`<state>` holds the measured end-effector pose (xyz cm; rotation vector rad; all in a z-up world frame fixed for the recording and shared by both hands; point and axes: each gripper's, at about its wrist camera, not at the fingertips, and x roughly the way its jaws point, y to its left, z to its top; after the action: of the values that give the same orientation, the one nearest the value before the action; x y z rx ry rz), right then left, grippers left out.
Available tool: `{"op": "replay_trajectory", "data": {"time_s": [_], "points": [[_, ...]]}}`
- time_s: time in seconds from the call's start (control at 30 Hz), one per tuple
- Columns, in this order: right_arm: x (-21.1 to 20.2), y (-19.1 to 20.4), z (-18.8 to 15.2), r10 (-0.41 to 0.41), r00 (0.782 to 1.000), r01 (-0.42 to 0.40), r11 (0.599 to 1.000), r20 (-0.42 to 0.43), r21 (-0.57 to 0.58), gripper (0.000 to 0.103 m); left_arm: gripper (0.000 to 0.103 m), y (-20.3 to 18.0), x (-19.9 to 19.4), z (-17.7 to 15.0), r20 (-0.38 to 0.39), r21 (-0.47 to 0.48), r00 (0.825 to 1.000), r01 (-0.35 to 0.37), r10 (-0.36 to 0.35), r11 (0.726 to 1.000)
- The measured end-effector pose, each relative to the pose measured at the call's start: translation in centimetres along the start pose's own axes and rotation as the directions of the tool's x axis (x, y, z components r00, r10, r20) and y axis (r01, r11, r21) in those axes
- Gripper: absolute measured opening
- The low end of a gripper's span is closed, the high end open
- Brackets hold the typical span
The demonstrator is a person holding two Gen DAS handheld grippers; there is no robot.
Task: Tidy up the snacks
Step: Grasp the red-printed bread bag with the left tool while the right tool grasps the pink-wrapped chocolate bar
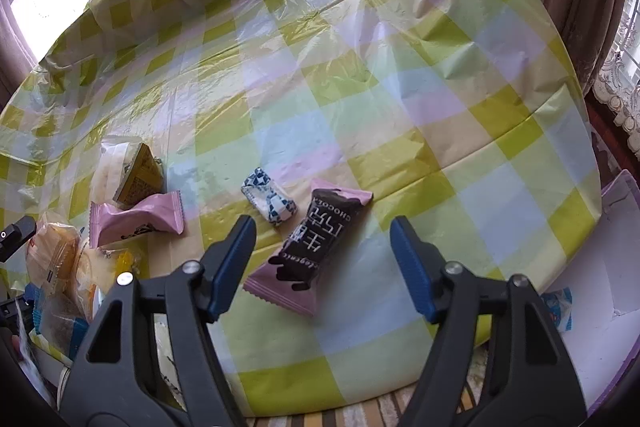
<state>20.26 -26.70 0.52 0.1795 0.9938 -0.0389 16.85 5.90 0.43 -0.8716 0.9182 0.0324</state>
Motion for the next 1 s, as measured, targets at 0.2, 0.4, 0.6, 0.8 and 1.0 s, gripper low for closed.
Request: {"op": "replay_trajectory", "data": {"time_s": [0.2,0.4,0.6,0.8,1.0], "points": [[1.3,-0.1,0.4,0.002,0.999,-0.001,1.0,-0.039,0.017,0.057,0.061,-0.8,0.6,0.1,0.017,0.07,1.0,-0.007,0.006,0.998],[1.3,0.1,0.4,0.021,0.999,-0.021,1.0,-0.037,0.006,0.025,0.032,-1.7,-0.4,0.1,0.076,0.155,0.997,-0.004,-0.008,0.988],[0.7,0.7,0.1,0.038,0.999,-0.038,0.999,-0.011,-0.025,0.022,0.001,-2.0,-0.7,0.1,0.094,0.193,0.996,-0.013,-0.005,0.981],[0.2,0.9,-0.1,0.037,0.999,-0.037,0.998,0.011,-0.044,0.022,0.031,-2.1,-0.5,0.7,0.07,0.155,0.997,-0.023,0.012,0.988],[-0.8,1.5,-0.1,0.036,0.998,-0.032,0.996,0.051,-0.081,0.022,0.079,-5.1,0.0,0.3,0.079,0.213,0.992,-0.108,0.093,0.971]]}}
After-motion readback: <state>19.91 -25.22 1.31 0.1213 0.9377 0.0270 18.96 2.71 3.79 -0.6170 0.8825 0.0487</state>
